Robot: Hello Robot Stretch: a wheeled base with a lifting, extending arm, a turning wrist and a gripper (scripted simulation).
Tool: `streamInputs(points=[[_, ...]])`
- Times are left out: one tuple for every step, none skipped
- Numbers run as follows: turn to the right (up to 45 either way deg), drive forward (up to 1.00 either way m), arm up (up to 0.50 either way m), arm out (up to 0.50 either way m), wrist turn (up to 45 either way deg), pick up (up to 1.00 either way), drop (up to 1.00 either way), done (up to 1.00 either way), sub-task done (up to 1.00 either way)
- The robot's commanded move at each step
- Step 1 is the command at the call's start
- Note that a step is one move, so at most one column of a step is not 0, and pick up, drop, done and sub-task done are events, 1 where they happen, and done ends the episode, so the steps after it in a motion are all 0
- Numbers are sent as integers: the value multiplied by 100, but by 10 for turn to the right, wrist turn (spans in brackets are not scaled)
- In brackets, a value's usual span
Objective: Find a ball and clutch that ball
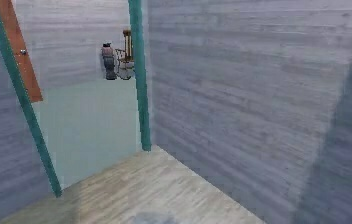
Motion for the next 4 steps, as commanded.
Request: streamInputs(points=[[0, 10, 0, 0, 0, 0, 0, 0, 0], [-240, 0, 0, 0, 0, 0, 0, 0, 0], [0, 100, 0, 0, 0, 0, 0, 0, 0], [-30, 0, 0, 0, 0, 0, 0, 0, 0]])
